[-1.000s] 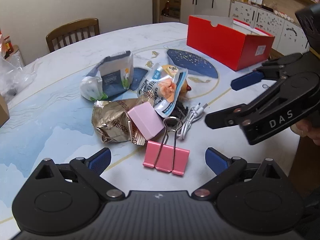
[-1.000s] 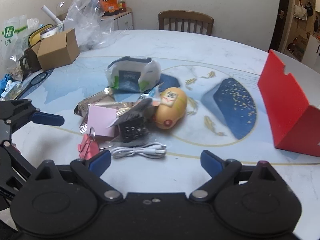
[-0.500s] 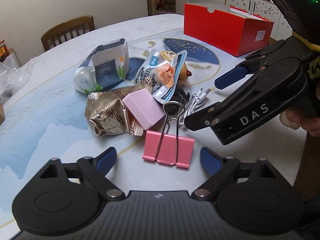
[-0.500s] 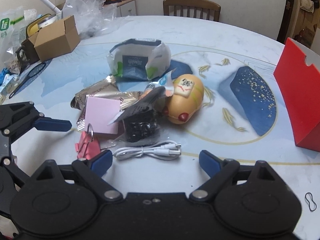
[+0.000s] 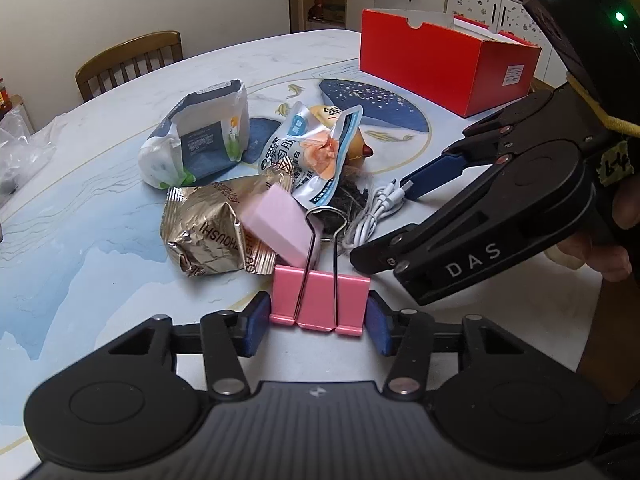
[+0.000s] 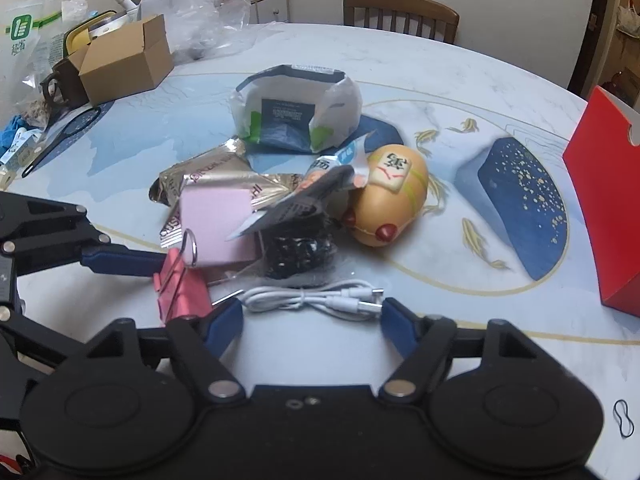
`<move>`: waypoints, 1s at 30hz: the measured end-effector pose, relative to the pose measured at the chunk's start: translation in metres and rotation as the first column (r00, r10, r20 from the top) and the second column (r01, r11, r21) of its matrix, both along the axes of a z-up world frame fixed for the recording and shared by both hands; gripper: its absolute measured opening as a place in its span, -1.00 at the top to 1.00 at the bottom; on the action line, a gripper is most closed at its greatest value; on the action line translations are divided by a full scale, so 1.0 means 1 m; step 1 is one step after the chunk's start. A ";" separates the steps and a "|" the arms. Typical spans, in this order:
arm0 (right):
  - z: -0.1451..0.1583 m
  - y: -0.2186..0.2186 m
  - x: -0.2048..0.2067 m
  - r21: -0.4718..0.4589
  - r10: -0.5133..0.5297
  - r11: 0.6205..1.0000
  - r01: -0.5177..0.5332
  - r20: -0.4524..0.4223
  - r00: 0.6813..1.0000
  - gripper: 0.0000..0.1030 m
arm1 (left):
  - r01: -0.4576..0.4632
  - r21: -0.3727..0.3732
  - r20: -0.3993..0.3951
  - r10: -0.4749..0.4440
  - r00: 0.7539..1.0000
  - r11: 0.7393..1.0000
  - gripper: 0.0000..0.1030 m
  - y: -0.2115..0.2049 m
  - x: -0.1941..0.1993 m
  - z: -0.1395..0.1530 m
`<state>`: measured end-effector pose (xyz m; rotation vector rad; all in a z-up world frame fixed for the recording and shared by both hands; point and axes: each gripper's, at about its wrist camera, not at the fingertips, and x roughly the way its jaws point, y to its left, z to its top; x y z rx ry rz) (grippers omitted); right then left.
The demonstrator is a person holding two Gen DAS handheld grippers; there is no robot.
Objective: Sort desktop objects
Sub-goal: 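Grasp the pink binder clip with the left tool while the right grasps the white USB cable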
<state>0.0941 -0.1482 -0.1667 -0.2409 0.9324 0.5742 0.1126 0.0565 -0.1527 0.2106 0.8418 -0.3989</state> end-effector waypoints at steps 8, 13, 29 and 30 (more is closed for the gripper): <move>0.003 -0.012 -0.002 -0.001 -0.017 1.000 0.017 0.007 1.000 -0.01 | -0.012 -0.014 -0.021 0.012 1.000 1.000 0.04 0.000 -0.004 0.002; 0.005 -0.017 -0.006 -0.013 -0.022 1.000 0.022 0.023 0.999 -0.13 | -0.022 -0.027 -0.037 0.021 0.999 0.999 0.04 0.001 -0.011 0.003; -0.005 0.003 0.000 -0.012 0.004 1.000 -0.004 0.044 0.999 -0.54 | -0.045 -0.028 -0.047 0.043 0.998 0.999 0.04 0.005 -0.028 0.005; -0.005 0.002 -0.001 -0.010 0.007 1.000 -0.007 0.048 0.999 -0.50 | -0.047 -0.030 -0.046 0.045 0.998 0.998 0.04 0.006 -0.029 0.005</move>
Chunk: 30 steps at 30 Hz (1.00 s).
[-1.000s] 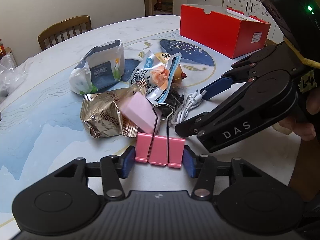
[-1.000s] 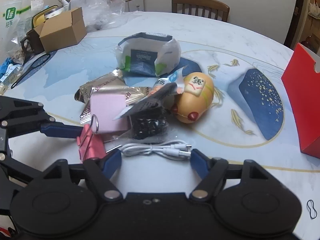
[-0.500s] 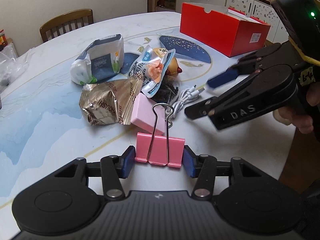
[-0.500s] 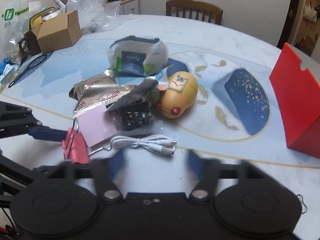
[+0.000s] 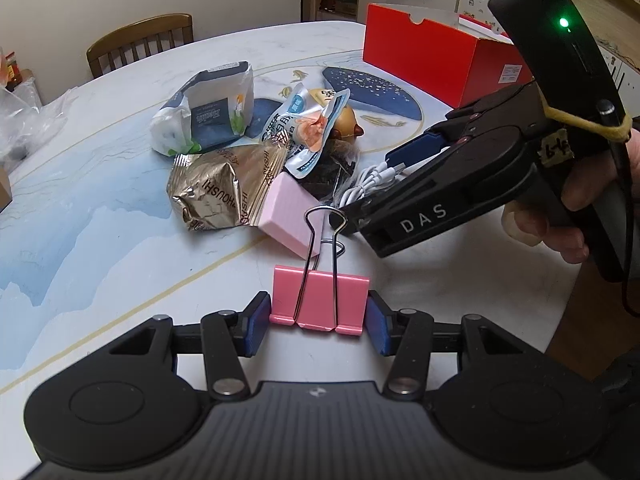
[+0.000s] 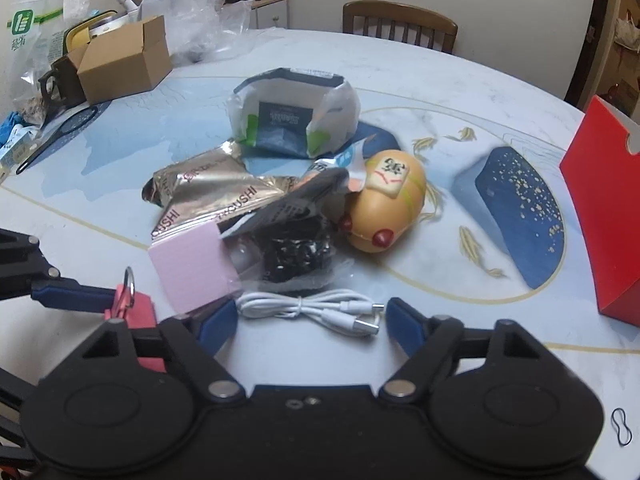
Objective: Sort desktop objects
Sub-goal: 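Grasp the pink binder clip with the left tool while the right grasps the white USB cable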
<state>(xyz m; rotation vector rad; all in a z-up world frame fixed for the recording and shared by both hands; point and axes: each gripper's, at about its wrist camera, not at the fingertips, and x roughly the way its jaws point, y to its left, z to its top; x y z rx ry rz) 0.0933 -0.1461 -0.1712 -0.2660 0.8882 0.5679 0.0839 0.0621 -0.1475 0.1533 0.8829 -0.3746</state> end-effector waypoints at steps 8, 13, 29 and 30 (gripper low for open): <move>0.004 -0.014 -0.006 0.024 -0.028 0.999 0.029 -0.008 1.000 -0.45 | 0.012 -0.023 0.007 -0.012 1.000 1.000 0.04 -0.002 -0.006 0.007; 0.013 -0.029 -0.009 0.048 -0.062 0.997 0.063 -0.012 0.998 -0.43 | 0.032 -0.041 0.027 -0.031 0.999 0.999 0.04 -0.008 -0.007 0.016; 0.040 -0.077 -0.016 0.113 -0.145 0.983 0.145 -0.011 0.989 -0.37 | 0.093 -0.084 0.080 -0.086 0.993 0.992 0.07 -0.037 0.008 0.040; 0.043 -0.081 -0.016 0.119 -0.149 0.982 0.149 -0.009 0.989 -0.37 | 0.096 -0.086 0.082 -0.089 0.993 0.992 0.07 -0.039 0.009 0.041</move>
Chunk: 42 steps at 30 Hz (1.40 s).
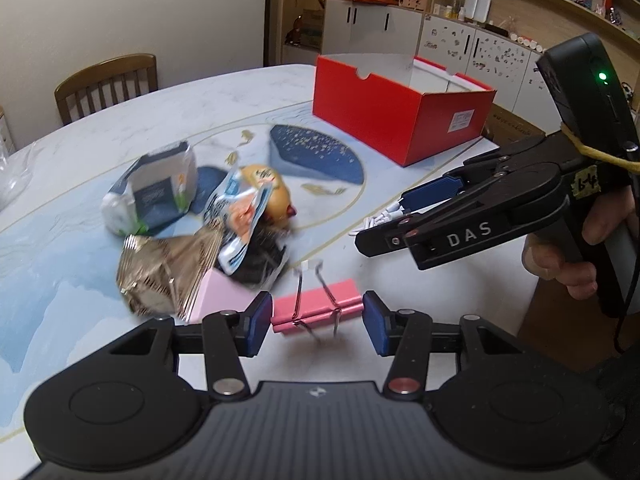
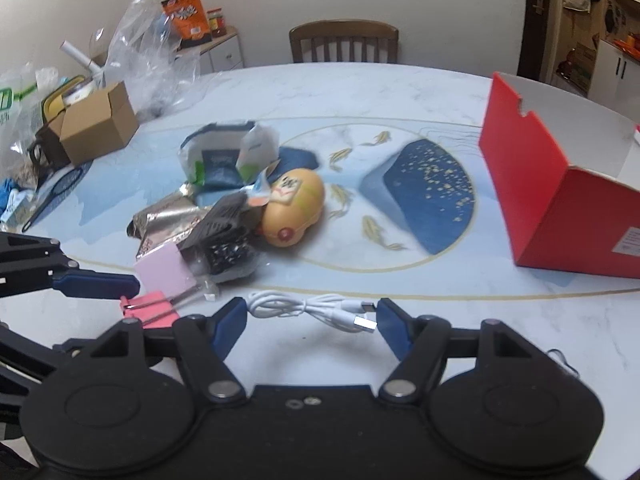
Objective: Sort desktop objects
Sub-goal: 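Grasp the pink binder clip with the left tool while the right grasps the white USB cable, then carry the binder clip and USB cable with both tools into the red shoebox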
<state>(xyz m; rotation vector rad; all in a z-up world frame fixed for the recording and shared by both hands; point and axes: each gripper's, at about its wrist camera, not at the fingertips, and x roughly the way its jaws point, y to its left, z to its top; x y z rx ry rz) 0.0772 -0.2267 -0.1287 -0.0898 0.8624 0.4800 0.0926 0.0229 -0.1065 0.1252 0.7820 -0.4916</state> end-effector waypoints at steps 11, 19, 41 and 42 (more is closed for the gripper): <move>0.027 -0.036 0.000 0.035 -0.049 0.998 0.048 0.025 0.998 -0.37 | 0.025 -0.024 0.032 -0.024 0.999 0.999 0.07 -0.023 0.015 0.017; 0.048 -0.063 0.005 0.022 -0.068 0.997 0.067 0.054 0.996 -0.37 | 0.058 -0.032 0.092 -0.055 0.994 0.998 0.07 -0.053 0.031 0.042; 0.092 -0.160 0.045 0.017 -0.144 0.990 0.143 0.147 0.978 -0.37 | 0.141 -0.055 0.209 -0.126 0.970 0.989 0.07 -0.153 0.093 0.088; 0.093 -0.165 0.048 0.015 -0.148 0.989 0.147 0.152 0.977 -0.37 | 0.143 -0.054 0.217 -0.129 0.968 0.988 0.07 -0.158 0.097 0.091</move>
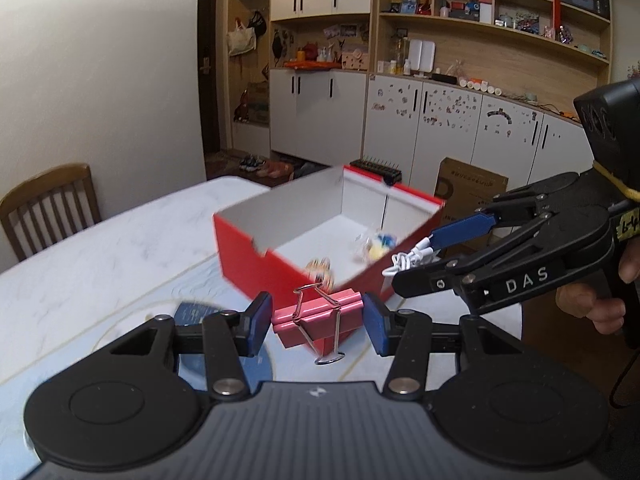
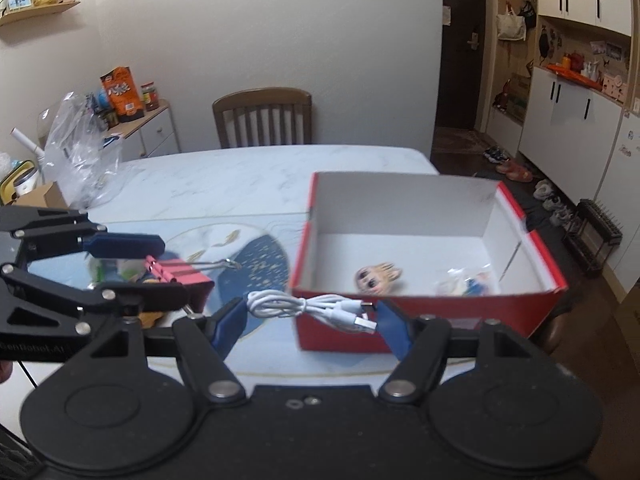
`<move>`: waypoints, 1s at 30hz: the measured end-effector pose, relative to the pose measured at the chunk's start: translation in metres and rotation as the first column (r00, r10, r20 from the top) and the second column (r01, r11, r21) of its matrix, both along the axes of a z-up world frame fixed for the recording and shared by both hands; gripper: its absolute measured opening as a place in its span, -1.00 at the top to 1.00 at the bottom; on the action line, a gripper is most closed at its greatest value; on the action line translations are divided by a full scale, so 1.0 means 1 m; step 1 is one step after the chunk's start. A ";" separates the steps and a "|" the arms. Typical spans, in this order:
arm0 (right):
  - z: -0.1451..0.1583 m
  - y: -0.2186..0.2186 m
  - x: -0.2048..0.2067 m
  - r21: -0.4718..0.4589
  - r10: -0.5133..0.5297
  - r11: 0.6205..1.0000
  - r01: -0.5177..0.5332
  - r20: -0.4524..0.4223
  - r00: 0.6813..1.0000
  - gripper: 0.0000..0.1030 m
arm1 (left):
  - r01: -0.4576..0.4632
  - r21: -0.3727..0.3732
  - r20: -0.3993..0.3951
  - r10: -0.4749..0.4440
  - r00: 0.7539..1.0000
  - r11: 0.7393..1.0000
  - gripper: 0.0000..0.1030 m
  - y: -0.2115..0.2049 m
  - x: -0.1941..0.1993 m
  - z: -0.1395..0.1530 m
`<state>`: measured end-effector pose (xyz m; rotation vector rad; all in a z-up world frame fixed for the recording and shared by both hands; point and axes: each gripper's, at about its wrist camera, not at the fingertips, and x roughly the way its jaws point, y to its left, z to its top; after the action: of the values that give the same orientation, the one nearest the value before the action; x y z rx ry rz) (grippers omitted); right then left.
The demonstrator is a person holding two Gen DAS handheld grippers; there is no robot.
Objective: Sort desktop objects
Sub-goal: 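Carry the binder clip and USB cable with both tools into the red shoebox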
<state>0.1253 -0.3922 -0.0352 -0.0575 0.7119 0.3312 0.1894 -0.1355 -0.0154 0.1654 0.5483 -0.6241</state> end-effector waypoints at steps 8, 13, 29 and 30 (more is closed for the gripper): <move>0.005 -0.036 0.028 -0.027 -0.008 1.000 0.009 0.032 0.999 -0.37 | 0.008 0.020 0.048 -0.009 0.999 1.000 0.07 -0.041 0.037 0.014; 0.002 -0.051 0.048 -0.044 -0.008 0.999 0.009 0.030 1.000 -0.37 | 0.000 0.035 0.034 -0.001 0.999 0.999 0.07 -0.063 0.065 0.015; -0.042 -0.067 0.119 -0.094 0.030 0.995 -0.041 -0.116 0.993 -0.37 | -0.062 0.144 -0.113 0.078 0.990 0.988 0.07 -0.119 0.166 -0.020; -0.044 -0.065 0.122 -0.100 0.039 0.994 -0.052 -0.125 0.991 -0.37 | -0.066 0.151 -0.127 0.085 0.988 0.986 0.07 -0.123 0.171 -0.023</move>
<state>0.2475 -0.4576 -0.0796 -0.1525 0.8505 0.3435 0.3604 -0.2582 -0.0387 0.2417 0.7265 -0.5230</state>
